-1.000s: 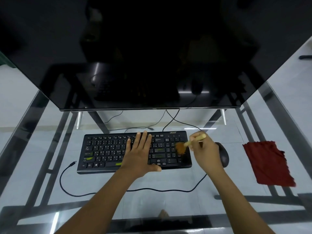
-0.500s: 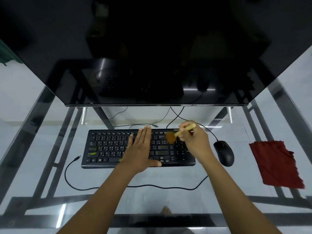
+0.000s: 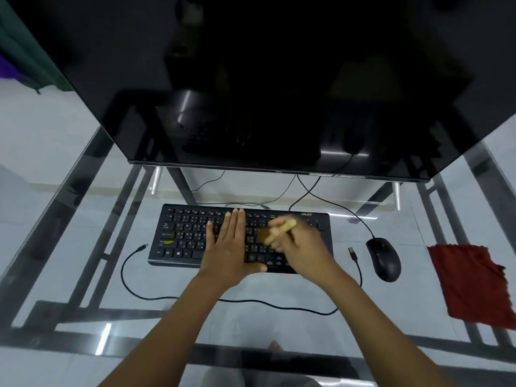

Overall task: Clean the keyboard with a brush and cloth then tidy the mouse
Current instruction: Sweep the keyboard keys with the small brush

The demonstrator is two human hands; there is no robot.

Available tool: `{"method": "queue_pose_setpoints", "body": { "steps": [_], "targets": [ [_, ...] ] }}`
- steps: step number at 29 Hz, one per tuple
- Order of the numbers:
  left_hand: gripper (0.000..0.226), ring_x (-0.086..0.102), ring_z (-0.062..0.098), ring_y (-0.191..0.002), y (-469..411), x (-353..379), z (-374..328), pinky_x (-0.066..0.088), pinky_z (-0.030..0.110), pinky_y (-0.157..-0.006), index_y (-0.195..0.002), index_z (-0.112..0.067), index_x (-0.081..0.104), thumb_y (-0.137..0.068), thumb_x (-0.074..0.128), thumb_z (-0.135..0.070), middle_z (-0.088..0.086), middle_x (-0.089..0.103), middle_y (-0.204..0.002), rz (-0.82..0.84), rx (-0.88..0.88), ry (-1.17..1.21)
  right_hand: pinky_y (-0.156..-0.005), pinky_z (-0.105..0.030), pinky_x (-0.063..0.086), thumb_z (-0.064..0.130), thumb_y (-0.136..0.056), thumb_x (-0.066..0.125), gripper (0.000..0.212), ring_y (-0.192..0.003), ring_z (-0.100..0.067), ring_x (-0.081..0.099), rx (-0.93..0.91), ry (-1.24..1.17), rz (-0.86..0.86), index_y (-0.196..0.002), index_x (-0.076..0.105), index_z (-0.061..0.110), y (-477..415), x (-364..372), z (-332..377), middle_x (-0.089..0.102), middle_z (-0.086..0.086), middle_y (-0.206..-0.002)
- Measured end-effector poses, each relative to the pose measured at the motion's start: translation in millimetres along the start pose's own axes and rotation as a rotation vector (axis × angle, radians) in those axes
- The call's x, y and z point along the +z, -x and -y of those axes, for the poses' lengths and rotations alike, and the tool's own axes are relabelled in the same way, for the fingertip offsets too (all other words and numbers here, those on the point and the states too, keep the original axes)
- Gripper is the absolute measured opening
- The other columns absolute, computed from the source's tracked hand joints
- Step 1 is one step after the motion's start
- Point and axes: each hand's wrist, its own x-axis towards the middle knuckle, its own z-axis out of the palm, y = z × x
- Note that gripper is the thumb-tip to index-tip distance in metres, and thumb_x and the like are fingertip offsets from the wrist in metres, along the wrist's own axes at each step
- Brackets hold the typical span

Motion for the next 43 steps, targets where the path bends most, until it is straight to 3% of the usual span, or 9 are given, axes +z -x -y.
{"method": "queue_pose_setpoints", "body": {
  "steps": [5, 9, 16, 20, 23, 31, 33, 40, 43],
  "targets": [
    [0.131, -0.018, 0.014, -0.145, 5, 0, 12, -0.013, 0.053, -0.115, -0.149, -0.014, -0.02, -0.067, 0.062, -0.075, -0.001, -0.016, -0.16, -0.014, 0.027, 0.001, -0.082, -0.017, 0.048, 0.022, -0.098, 0.052, 0.012, -0.092, -0.003, 0.058, -0.149, 0.054, -0.056, -0.102, 0.063, 0.019, 9, 10, 6, 0.06, 0.008, -0.099],
    [0.132, -0.018, 0.016, -0.146, 12, 0, 25, -0.011, 0.053, -0.116, -0.151, -0.013, -0.016, -0.064, 0.06, -0.078, 0.001, -0.014, -0.16, -0.057, 0.018, -0.013, -0.073, -0.025, 0.057, 0.023, -0.098, 0.052, 0.013, -0.075, -0.009, 0.069, 0.057, -0.143, 0.186, -0.098, 0.062, 0.016, 13, 13, 15, 0.072, -0.001, -0.083],
    [0.126, -0.018, 0.015, -0.146, 28, 1, 48, -0.009, 0.052, -0.116, -0.151, -0.015, -0.012, -0.065, 0.053, -0.081, 0.0, -0.012, -0.161, -0.101, -0.027, 0.073, -0.078, -0.023, 0.051, 0.017, -0.096, 0.055, 0.011, -0.086, -0.008, 0.064, 0.022, -0.01, -0.195, -0.094, 0.065, 0.021, -7, 9, 4, 0.066, 0.002, -0.094],
    [0.125, -0.015, 0.012, -0.146, 44, -1, 63, -0.007, 0.05, -0.116, -0.153, -0.013, -0.006, -0.064, 0.036, -0.091, 0.0, -0.008, -0.161, -0.174, -0.121, 0.181, -0.083, -0.034, 0.058, 0.022, -0.098, 0.053, 0.011, -0.078, -0.011, 0.071, 0.143, -0.15, -0.028, -0.096, 0.063, 0.018, -16, 13, 14, 0.073, 0.0, -0.085],
    [0.127, -0.009, 0.015, -0.147, 55, -1, 77, -0.003, 0.052, -0.116, -0.153, -0.01, -0.001, -0.063, 0.029, -0.095, 0.002, -0.004, -0.161, -0.214, -0.181, 0.22, -0.08, -0.038, 0.057, 0.017, -0.097, 0.052, 0.013, -0.083, -0.017, 0.068, 0.096, -0.032, -0.168, -0.091, 0.06, 0.025, -20, 20, 15, 0.068, -0.001, -0.091],
    [0.124, -0.005, 0.016, -0.148, 51, -12, 126, -0.005, 0.05, -0.117, -0.152, -0.015, -0.005, -0.065, 0.04, -0.09, 0.004, 0.003, -0.162, -0.264, -0.158, 0.262, -0.067, -0.016, 0.051, 0.016, -0.097, 0.054, 0.005, -0.072, -0.006, 0.065, 0.07, -0.017, -0.288, -0.093, 0.057, 0.018, -34, 33, 31, 0.069, 0.002, -0.084],
    [0.125, -0.003, 0.015, -0.148, 48, -10, 143, -0.006, 0.046, -0.117, -0.152, -0.018, -0.006, -0.062, 0.045, -0.089, 0.004, 0.009, -0.161, -0.23, -0.17, 0.349, -0.071, -0.022, 0.056, 0.015, -0.097, 0.054, 0.003, -0.076, -0.014, 0.068, 0.083, -0.045, -0.233, -0.095, 0.057, 0.015, -38, 44, 32, 0.07, -0.004, -0.086],
    [0.124, 0.017, 0.03, -0.145, 53, -1, 149, 0.029, 0.057, -0.108, -0.152, -0.028, 0.0, -0.058, 0.058, -0.085, -0.007, 0.031, -0.154, -0.226, -0.262, 0.431, -0.073, -0.024, 0.055, 0.007, -0.095, 0.055, 0.011, -0.081, -0.009, 0.066, -0.091, 0.072, -0.053, -0.093, 0.06, 0.016, -32, 79, 56, 0.069, 0.002, -0.089],
    [0.117, 0.006, 0.005, -0.144, 54, -7, 144, 0.023, 0.054, -0.111, -0.153, -0.024, 0.003, -0.066, 0.058, -0.079, -0.008, 0.035, -0.152, -0.27, -0.204, 0.454, -0.078, -0.014, 0.046, 0.004, -0.093, 0.056, 0.011, -0.089, 0.005, 0.057, -0.053, 0.133, -0.165, -0.094, 0.064, 0.011, -38, 84, 59, 0.062, 0.0, -0.097]
  ]
}}
